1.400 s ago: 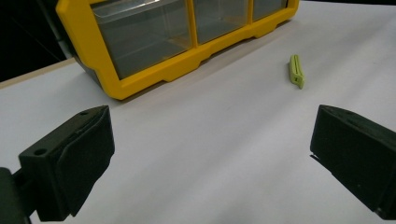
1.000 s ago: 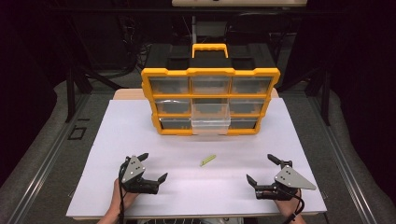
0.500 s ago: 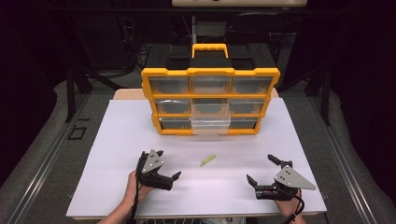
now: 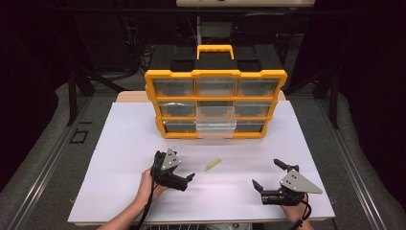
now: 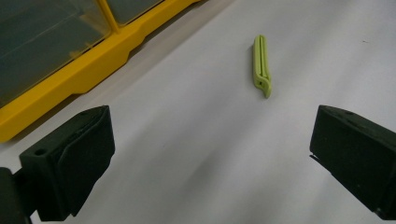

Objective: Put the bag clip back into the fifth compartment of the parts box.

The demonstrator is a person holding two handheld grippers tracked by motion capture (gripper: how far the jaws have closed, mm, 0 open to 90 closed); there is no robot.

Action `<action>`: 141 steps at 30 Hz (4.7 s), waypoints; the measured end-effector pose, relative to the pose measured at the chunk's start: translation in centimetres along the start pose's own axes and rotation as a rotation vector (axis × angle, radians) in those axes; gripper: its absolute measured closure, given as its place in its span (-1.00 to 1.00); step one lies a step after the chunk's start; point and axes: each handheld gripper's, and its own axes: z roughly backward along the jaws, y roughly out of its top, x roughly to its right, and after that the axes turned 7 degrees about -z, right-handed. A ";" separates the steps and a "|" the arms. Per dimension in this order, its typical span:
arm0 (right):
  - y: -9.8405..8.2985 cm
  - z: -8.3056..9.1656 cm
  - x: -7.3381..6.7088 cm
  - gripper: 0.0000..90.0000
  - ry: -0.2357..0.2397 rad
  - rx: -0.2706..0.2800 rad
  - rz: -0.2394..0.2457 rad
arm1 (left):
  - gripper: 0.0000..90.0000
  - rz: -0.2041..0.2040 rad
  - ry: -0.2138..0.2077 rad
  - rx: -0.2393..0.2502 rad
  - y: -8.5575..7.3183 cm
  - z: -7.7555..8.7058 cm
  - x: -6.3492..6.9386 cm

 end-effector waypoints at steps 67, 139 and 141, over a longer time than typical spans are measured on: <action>-0.2 -0.3 -0.1 -0.97 -0.012 -0.047 0.012 | 0.47 -0.145 -0.122 -0.323 7.1 -7.9 2.7; -0.2 -0.3 0.0 -0.95 -0.019 -0.056 0.010 | 0.78 -0.085 -0.160 -0.328 4.0 -1.6 -2.4; -0.2 -0.3 0.0 -0.95 -0.019 -0.058 0.010 | 0.78 -0.085 -0.162 -0.328 4.1 -1.4 -2.5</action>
